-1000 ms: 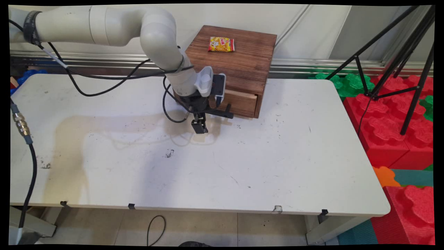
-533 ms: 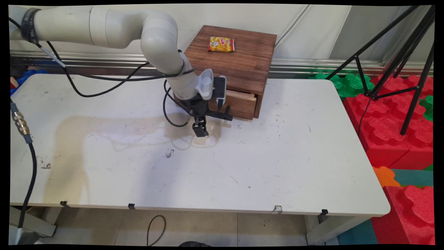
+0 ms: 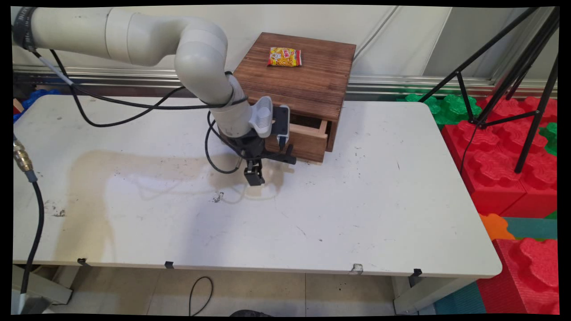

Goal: Open the drawer

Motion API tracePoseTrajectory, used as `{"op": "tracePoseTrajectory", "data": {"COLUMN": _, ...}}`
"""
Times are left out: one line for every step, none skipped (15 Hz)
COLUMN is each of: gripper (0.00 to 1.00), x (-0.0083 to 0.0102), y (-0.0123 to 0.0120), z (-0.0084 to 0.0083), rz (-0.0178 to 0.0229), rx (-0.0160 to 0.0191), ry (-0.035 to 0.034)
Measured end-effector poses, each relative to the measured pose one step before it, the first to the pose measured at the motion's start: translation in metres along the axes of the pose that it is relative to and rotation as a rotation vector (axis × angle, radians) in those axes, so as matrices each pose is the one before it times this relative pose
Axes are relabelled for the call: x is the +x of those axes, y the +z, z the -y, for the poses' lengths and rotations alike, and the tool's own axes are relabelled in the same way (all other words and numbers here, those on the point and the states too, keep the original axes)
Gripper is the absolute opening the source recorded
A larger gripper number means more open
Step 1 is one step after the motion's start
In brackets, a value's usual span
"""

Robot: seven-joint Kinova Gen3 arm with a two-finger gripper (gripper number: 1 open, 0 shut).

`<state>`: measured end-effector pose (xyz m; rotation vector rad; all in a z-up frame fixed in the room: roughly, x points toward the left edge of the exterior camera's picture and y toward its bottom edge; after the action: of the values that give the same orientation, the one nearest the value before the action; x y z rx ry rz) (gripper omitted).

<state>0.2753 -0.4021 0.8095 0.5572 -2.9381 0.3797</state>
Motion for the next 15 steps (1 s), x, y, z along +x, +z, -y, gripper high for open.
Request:
{"op": "tracePoseTrajectory", "data": {"gripper": 1.00, "x": -0.00003, "y": -0.00131, "z": -0.00400, "rz": 0.00325, "rx": -0.00261, "ry": -0.00181}}
{"op": "tracePoseTrajectory", "data": {"gripper": 1.00, "x": -0.00014, "y": -0.00156, "z": -0.00495, "rz": 0.00385, "rx": -0.00336, "ry": -0.00201}}
{"op": "tracePoseTrajectory", "data": {"gripper": 1.00, "x": -0.00030, "y": -0.00166, "z": -0.00503, "rz": 0.00400, "rx": -0.00350, "ry": -0.00213}}
{"op": "tracePoseTrajectory", "data": {"gripper": 1.00, "x": -0.00043, "y": -0.00162, "z": -0.00508, "rz": 0.00435, "rx": -0.00344, "ry": -0.00173}}
{"op": "tracePoseTrajectory", "data": {"gripper": 1.00, "x": -0.00038, "y": -0.00147, "z": -0.00446, "rz": 0.00351, "rx": -0.00300, "ry": -0.00108}}
{"op": "tracePoseTrajectory", "data": {"gripper": 1.00, "x": -0.00044, "y": -0.00151, "z": -0.00461, "rz": 0.00343, "rx": -0.00354, "ry": -0.00095}}
{"op": "tracePoseTrajectory", "data": {"gripper": 1.00, "x": -0.00055, "y": -0.00199, "z": -0.00606, "rz": 0.00404, "rx": -0.00433, "ry": -0.00025}}
{"op": "tracePoseTrajectory", "data": {"gripper": 1.00, "x": -0.00052, "y": -0.00183, "z": -0.00535, "rz": 0.00331, "rx": -0.00341, "ry": 0.00044}}
{"op": "tracePoseTrajectory", "data": {"gripper": 1.00, "x": -0.00036, "y": -0.00160, "z": -0.00471, "rz": 0.00275, "rx": -0.00274, "ry": -0.00001}}
{"op": "tracePoseTrajectory", "data": {"gripper": 1.00, "x": -0.00050, "y": -0.00189, "z": -0.00551, "rz": 0.00360, "rx": -0.00288, "ry": -0.00020}}
{"op": "tracePoseTrajectory", "data": {"gripper": 1.00, "x": -0.00052, "y": -0.00170, "z": -0.00492, "rz": 0.00349, "rx": -0.00287, "ry": -0.00079}}
{"op": "tracePoseTrajectory", "data": {"gripper": 1.00, "x": -0.00048, "y": -0.00174, "z": -0.00497, "rz": 0.00336, "rx": -0.00297, "ry": -0.00037}}
{"op": "tracePoseTrajectory", "data": {"gripper": 1.00, "x": -0.00048, "y": -0.00135, "z": -0.00418, "rz": 0.00277, "rx": -0.00282, "ry": 0.00007}}
{"op": "tracePoseTrajectory", "data": {"gripper": 1.00, "x": -0.00058, "y": -0.00181, "z": -0.00523, "rz": 0.00307, "rx": -0.00339, "ry": -0.00005}}
{"op": "tracePoseTrajectory", "data": {"gripper": 1.00, "x": -0.00060, "y": -0.00196, "z": -0.00594, "rz": 0.00389, "rx": -0.00412, "ry": 0.00050}}
